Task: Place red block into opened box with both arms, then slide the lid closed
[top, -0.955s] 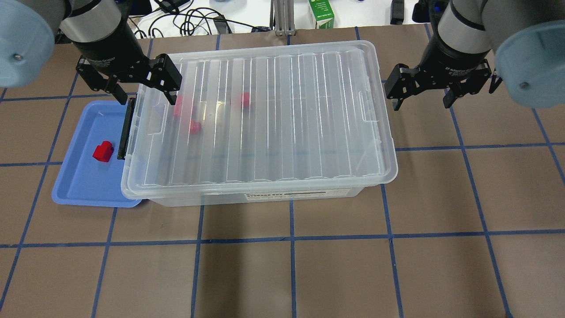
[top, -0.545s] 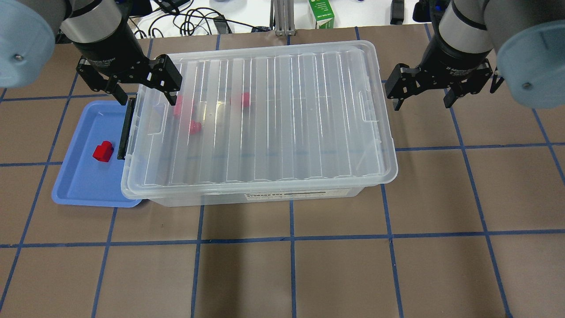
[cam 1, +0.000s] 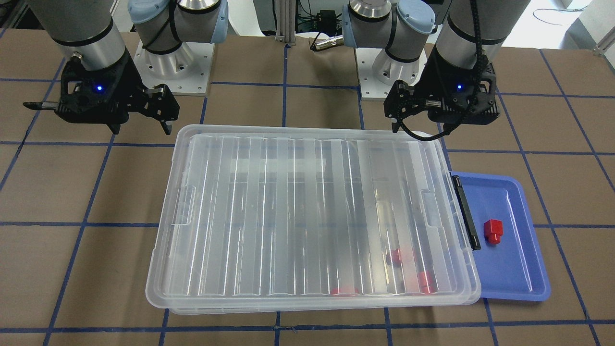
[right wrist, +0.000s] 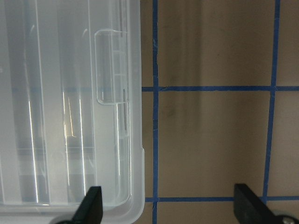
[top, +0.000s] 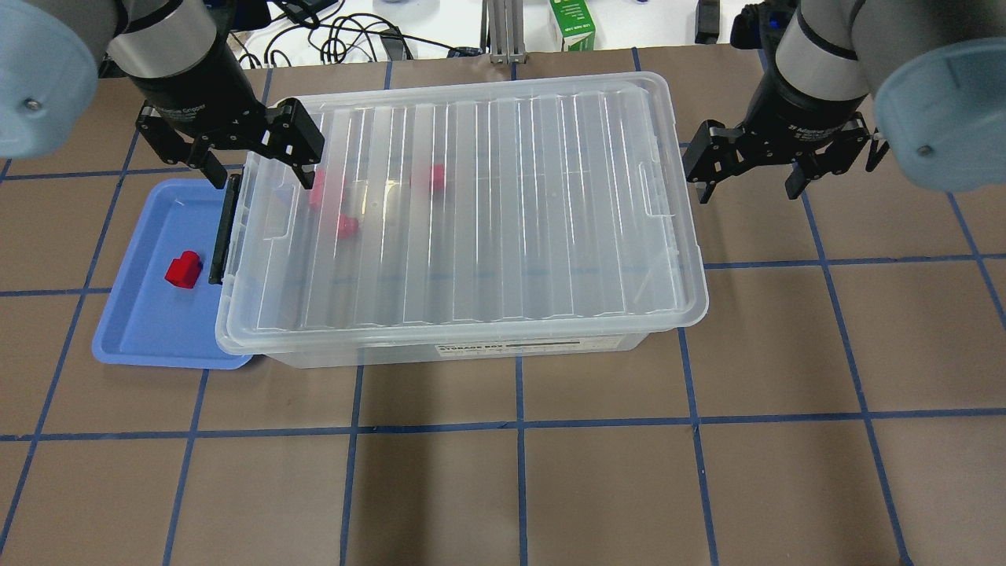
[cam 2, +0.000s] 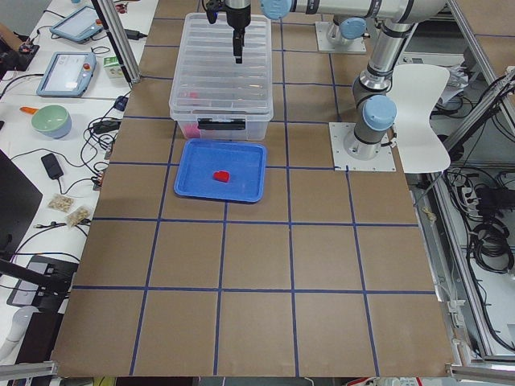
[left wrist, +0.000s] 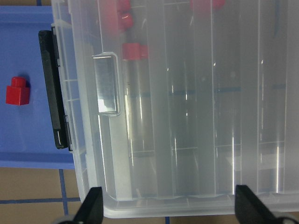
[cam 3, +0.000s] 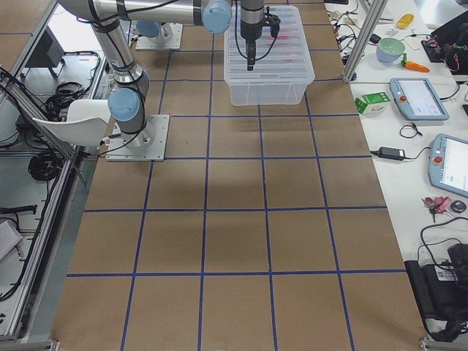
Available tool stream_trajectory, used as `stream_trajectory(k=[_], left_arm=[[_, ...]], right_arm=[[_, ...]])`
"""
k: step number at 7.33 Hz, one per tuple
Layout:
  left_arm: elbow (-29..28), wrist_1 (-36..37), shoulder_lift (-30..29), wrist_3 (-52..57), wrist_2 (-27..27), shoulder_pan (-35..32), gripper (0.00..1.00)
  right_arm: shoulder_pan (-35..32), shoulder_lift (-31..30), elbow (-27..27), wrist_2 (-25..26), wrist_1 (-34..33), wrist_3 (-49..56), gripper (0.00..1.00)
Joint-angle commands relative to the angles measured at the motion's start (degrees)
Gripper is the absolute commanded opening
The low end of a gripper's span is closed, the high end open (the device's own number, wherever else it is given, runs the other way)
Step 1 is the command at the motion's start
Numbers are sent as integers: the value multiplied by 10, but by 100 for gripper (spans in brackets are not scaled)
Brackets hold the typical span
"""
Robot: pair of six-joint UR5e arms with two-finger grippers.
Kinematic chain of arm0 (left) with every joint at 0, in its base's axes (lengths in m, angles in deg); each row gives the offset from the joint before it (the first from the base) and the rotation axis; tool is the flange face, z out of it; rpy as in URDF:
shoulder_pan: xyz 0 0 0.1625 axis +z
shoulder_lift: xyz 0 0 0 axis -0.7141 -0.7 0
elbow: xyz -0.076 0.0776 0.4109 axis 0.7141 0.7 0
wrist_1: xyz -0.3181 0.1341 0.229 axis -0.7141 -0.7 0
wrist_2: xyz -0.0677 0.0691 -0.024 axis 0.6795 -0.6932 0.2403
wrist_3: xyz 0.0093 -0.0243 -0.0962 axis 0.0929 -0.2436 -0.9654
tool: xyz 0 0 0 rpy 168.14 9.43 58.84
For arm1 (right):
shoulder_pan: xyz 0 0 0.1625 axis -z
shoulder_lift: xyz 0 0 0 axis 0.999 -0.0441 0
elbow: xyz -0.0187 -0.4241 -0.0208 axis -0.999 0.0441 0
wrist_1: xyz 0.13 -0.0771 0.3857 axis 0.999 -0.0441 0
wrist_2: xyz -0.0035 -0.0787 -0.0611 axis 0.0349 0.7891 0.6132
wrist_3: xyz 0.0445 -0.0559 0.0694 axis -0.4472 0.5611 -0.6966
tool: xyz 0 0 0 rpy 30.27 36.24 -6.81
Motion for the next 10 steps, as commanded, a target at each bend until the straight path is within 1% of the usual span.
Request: stream_trajectory(k=[1,2,3,4,6,8,9,10], left_arm=[[0,0,1,0,0,0,100],[-1,0,0,0,0,0,100],[-1,0,0,0,0,0,100],[-1,0,0,0,0,0,100],[0,0,1,0,0,0,100],[5,1,5,5,-1,4,100],[9,1,7,12,-1,16,100],[10,1,6,58,0,49,100]], right_arm=[[0,32,-6,-1,-8,-6,100],[-1,50,-5,-1,-21,-5,100],[-1,89,-4,0,-94,-7,100],[-2,105,-3,-1,-122,-6,100],[-2,131,-3,-1,-124,-7,100],[-2,132,-5,1,-122,-6,100],[-2,133,-5,1,-125,-6,100],[1,133,-5,2,-125,-6,100]])
